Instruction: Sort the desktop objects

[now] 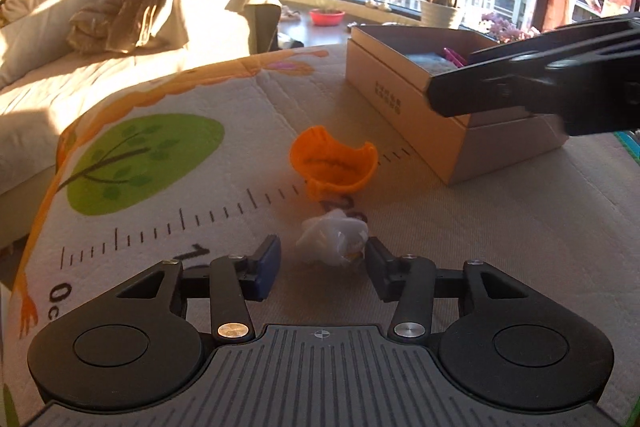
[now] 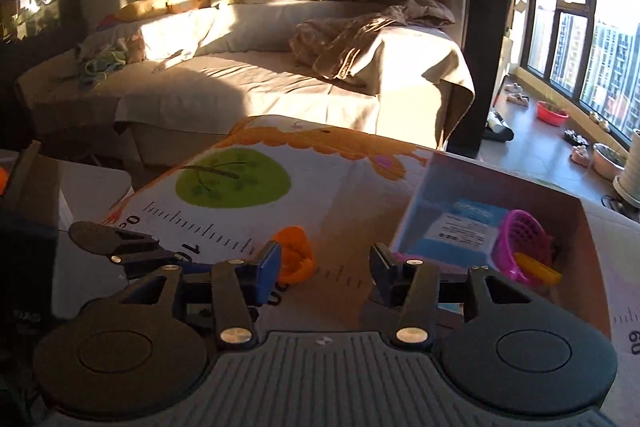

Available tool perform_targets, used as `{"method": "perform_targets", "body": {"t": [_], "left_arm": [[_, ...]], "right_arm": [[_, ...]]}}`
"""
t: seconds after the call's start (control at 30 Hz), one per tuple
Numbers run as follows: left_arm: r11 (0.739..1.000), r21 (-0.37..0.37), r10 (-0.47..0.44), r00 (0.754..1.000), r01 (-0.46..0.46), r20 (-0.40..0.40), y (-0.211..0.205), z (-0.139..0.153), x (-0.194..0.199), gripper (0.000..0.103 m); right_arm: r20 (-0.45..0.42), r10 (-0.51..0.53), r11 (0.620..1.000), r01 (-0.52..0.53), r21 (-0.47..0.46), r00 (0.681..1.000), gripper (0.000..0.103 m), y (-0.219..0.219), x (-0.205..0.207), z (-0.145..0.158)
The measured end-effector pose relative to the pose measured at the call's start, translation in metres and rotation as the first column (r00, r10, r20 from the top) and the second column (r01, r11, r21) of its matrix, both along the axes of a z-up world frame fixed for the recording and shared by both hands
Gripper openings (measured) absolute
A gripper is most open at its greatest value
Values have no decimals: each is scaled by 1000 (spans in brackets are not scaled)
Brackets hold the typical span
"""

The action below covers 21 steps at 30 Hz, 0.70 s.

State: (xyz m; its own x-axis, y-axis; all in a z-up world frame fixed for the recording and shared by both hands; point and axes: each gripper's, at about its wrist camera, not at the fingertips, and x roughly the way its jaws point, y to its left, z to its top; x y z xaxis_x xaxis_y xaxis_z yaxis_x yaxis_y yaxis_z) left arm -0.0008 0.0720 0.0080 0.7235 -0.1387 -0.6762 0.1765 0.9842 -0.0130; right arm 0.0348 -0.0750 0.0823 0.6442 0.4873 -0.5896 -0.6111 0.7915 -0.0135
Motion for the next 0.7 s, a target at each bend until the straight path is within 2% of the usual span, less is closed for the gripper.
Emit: {"method": "perform_targets", "body": {"t": [0.1,0.17,0.23,0.27,0.4,0.57,0.7], "left_arm": [[1000,-5,-6,1000,6,10,6,1,-19,52],[1000,9,2,1000,-2,26,11,1,-28,56],[1000,11,17,999,-18,37,15,-1,-34,73],[1000,4,26,999,-26,39,17,-3,-36,77],[999,-16,33,998,-33,48,21,-4,-36,83],[1000,-22,15,999,-14,48,20,-7,-36,91],[999,-37,12,999,-11,44,21,-7,-36,94]], "right_arm": [[-10,17,999,-18,-46,1000,49,28,10,-10],[-17,18,996,-19,-91,1000,49,46,17,-20],[-23,12,990,-15,-137,1000,49,61,22,-29],[-28,12,988,-16,-155,1000,49,67,25,-34],[-50,18,977,-28,-214,999,50,84,38,-52],[-77,6,970,-25,-243,997,51,96,46,-67],[-95,26,969,-48,-244,995,43,91,40,-61]]}}
